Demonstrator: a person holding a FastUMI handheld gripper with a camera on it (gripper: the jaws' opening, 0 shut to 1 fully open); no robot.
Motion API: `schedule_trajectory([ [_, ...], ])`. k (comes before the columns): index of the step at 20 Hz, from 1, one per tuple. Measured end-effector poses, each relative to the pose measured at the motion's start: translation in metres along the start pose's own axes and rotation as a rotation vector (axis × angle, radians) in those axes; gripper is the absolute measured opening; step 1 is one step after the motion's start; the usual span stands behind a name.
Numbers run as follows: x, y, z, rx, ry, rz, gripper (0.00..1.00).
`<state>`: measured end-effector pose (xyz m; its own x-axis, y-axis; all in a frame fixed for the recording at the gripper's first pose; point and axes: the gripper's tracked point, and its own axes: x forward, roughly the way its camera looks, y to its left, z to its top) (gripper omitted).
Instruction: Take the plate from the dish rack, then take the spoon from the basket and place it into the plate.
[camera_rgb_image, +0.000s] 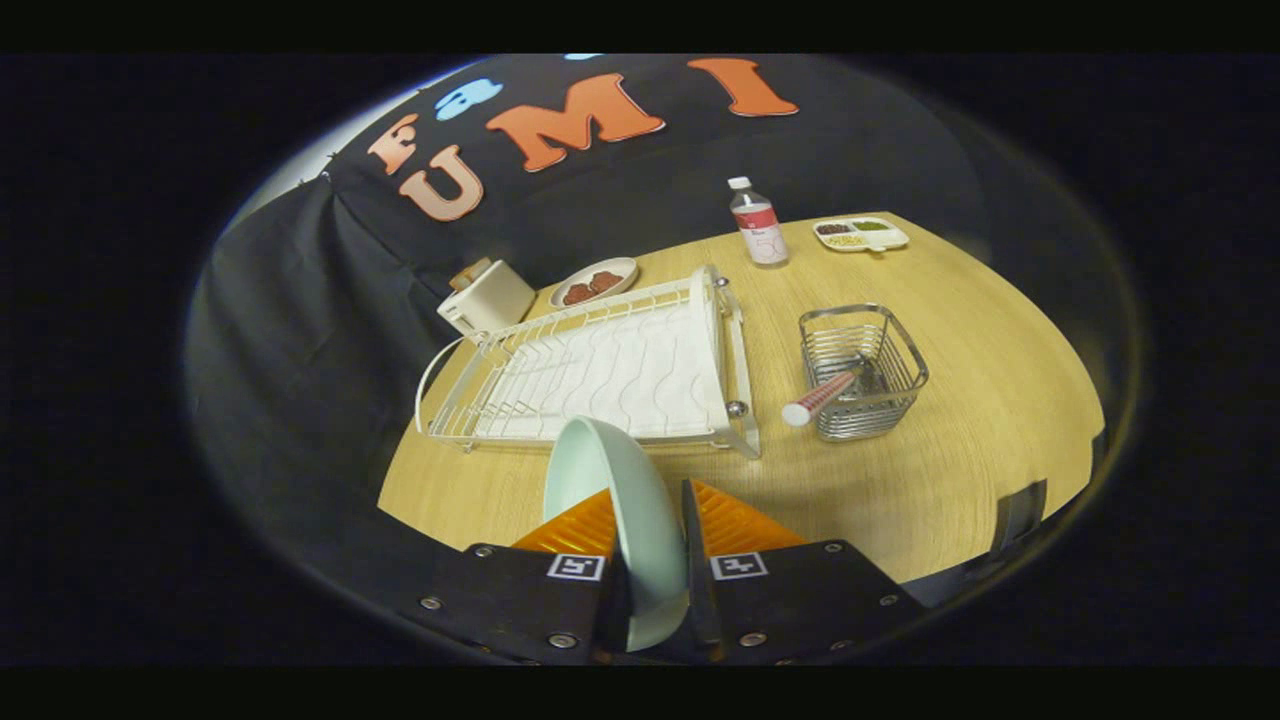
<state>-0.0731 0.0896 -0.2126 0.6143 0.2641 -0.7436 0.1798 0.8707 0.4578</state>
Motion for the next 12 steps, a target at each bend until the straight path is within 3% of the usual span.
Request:
schedule_trajectory([
  [7, 0.028, -0.004, -0.032, 0.059, 0.04, 0.02, 0.24],
  [12, 0.048, 0.007, -0.058, 0.175, 0.11, 0.092, 0.25],
])
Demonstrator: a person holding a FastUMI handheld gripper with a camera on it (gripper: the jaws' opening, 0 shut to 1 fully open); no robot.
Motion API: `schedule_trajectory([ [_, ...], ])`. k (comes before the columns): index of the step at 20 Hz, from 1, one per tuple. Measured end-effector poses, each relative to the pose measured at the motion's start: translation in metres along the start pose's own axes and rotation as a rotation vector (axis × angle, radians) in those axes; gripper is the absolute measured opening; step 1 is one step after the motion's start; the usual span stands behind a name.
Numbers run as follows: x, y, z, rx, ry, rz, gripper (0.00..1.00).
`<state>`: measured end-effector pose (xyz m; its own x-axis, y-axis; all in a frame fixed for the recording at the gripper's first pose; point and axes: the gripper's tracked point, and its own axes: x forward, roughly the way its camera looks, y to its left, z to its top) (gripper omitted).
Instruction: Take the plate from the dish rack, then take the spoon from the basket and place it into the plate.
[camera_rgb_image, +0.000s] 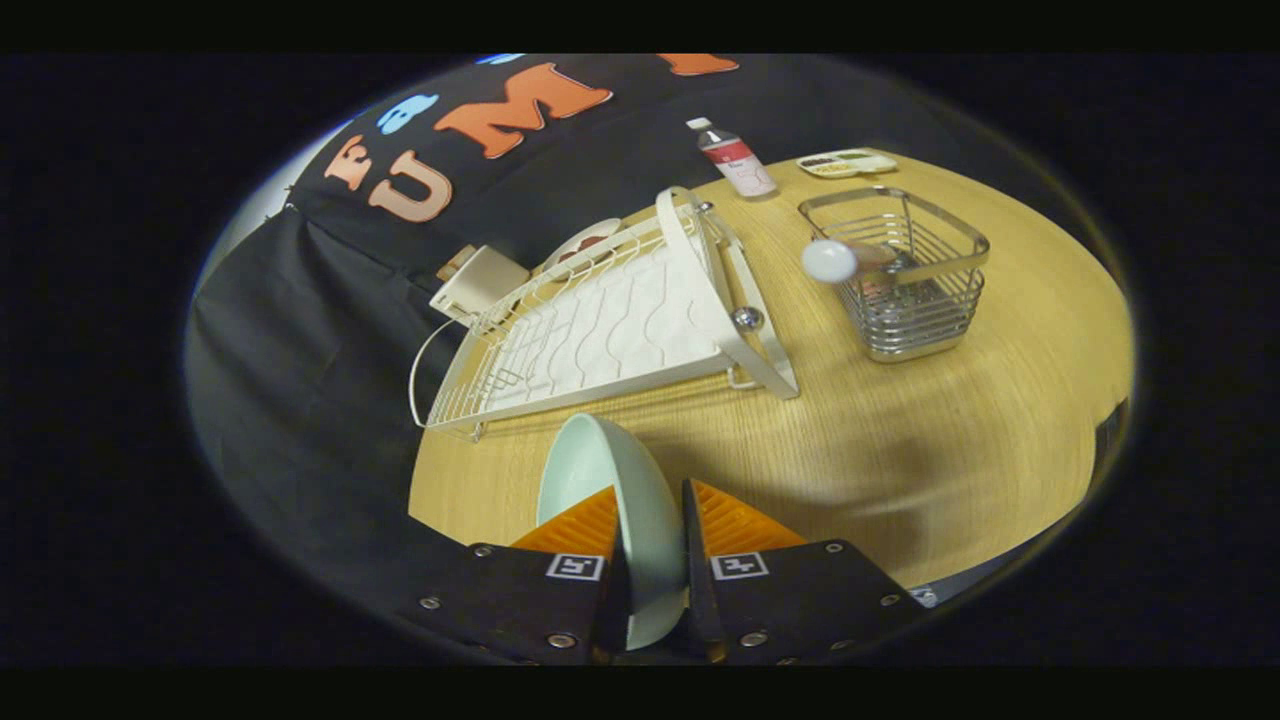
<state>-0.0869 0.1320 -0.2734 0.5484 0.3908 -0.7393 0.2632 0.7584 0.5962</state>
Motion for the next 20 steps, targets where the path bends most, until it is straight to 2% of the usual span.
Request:
schedule_trajectory([
  [3, 0.003, -0.019, 0.01, -0.014, -0.047, -0.071, 0.29],
  [8, -0.01, -0.014, 0.027, -0.093, -0.147, -0.05, 0.37],
  [14, -0.034, -0.02, 0.062, -0.376, -0.383, -0.159, 0.58],
  [18, -0.065, -0.031, 0.095, -0.581, -0.608, -0.309, 0.62],
  [20, -0.083, -0.024, 0.108, -0.656, -0.719, -0.348, 0.62],
])
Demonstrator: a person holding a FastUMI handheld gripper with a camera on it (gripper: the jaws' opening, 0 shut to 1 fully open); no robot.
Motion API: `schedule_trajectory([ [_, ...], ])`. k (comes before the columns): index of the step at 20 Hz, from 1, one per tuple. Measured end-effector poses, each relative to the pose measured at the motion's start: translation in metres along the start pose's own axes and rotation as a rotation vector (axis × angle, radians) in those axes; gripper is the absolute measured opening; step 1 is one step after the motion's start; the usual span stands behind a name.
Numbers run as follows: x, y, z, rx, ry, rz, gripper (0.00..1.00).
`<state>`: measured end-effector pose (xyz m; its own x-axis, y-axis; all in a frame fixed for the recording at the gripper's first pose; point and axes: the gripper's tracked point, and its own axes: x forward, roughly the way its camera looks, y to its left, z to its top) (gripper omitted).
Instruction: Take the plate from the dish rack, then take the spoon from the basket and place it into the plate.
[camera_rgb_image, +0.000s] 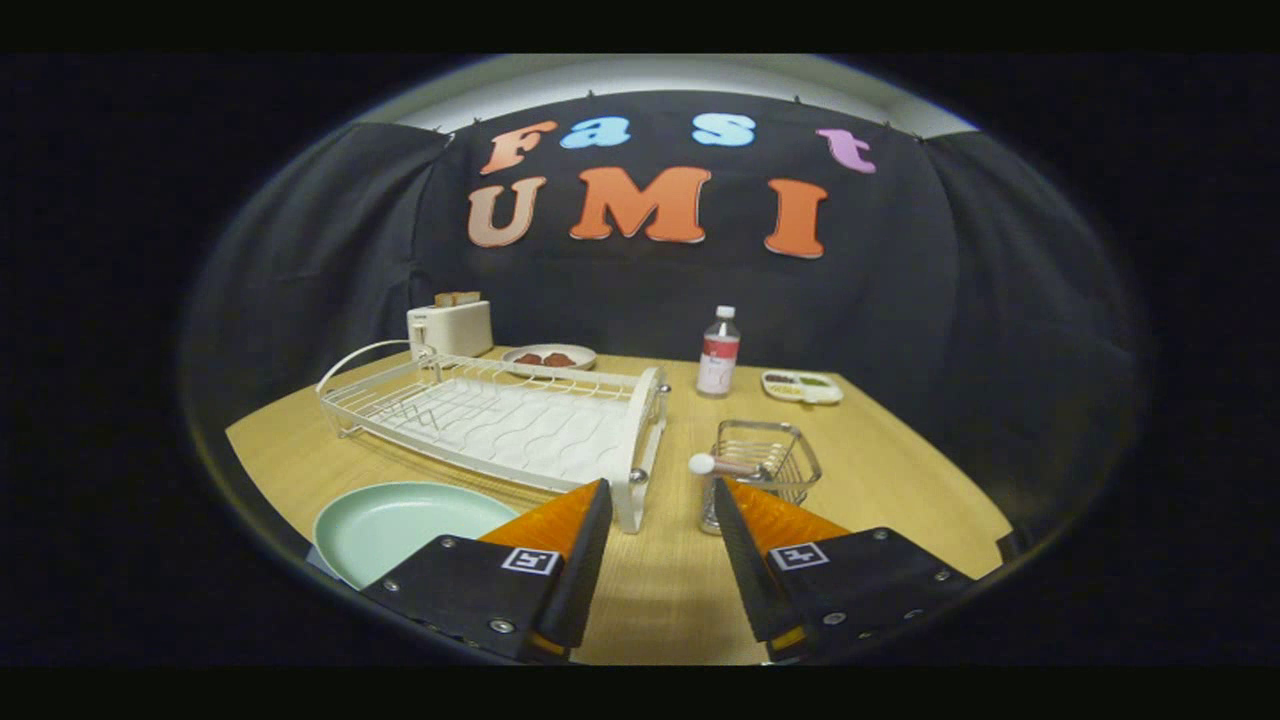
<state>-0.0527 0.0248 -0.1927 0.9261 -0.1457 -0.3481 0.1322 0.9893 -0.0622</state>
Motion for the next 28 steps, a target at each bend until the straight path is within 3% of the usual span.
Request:
schedule_trajectory([
  [2, 0.001, -0.007, 0.014, -0.048, -0.078, -0.032, 0.61],
  [5, 0.012, -0.016, 0.003, -0.119, -0.079, -0.074, 0.61],
  [11, 0.038, -0.032, -0.017, -0.065, -0.06, -0.141, 0.6],
  [24, 0.046, -0.073, -0.022, 0.066, -0.086, -0.258, 0.15],
  [28, 0.04, -0.075, -0.01, 0.135, -0.083, -0.225, 0.11],
])
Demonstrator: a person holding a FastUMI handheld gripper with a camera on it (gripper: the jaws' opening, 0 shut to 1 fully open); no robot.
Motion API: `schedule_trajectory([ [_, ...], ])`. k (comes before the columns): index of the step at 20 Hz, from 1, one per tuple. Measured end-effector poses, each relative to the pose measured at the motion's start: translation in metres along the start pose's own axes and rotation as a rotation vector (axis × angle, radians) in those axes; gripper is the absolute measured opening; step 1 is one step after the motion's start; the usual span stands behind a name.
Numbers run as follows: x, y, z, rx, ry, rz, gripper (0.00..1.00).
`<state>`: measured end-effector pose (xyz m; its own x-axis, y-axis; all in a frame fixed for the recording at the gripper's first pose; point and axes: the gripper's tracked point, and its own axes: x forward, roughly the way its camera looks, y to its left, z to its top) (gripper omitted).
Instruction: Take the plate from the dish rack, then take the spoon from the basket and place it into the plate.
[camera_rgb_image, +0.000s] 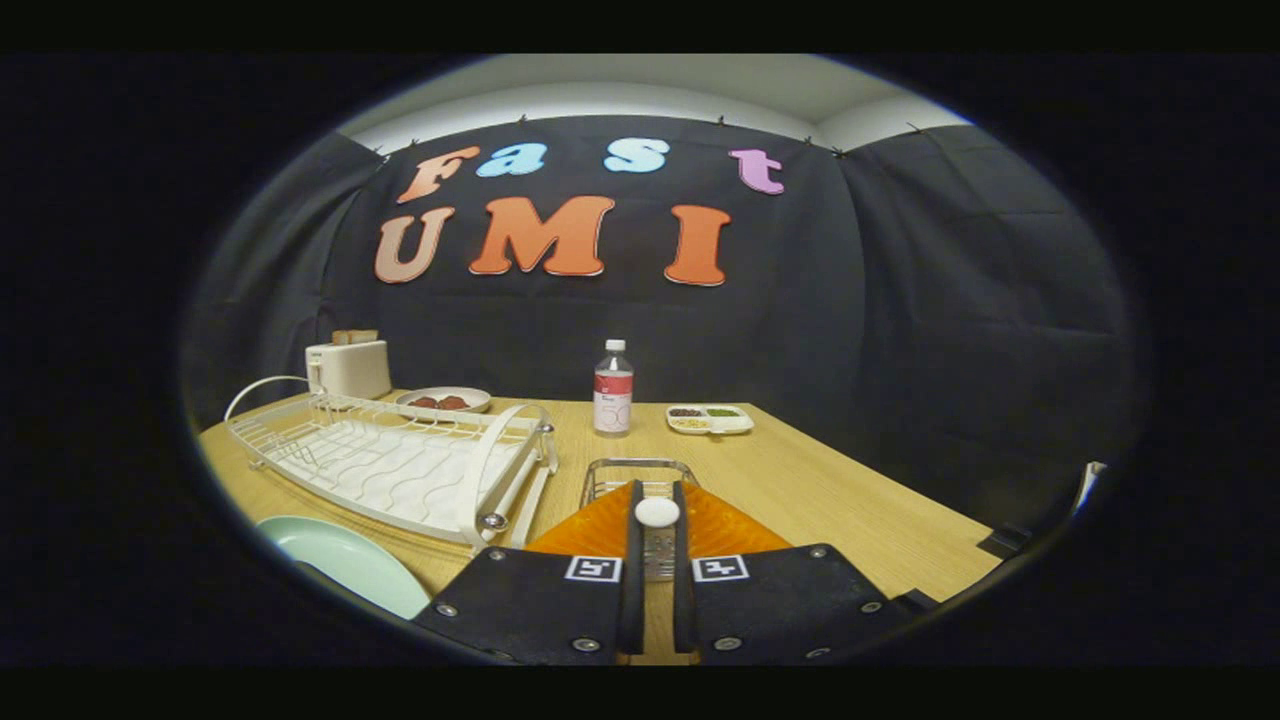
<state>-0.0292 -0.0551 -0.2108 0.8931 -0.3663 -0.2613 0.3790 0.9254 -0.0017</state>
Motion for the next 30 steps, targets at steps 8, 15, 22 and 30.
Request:
schedule_trajectory([
  [8, -0.014, -0.007, 0.049, -0.024, -0.065, 0.002, 0.1],
  [15, -0.03, 0.007, 0.093, 0.007, -0.122, 0.053, 0.1],
  [22, -0.064, 0.027, 0.121, 0.099, -0.118, 0.148, 0.1],
  [30, -0.1, 0.069, 0.118, 0.176, -0.045, 0.315, 0.1],
])
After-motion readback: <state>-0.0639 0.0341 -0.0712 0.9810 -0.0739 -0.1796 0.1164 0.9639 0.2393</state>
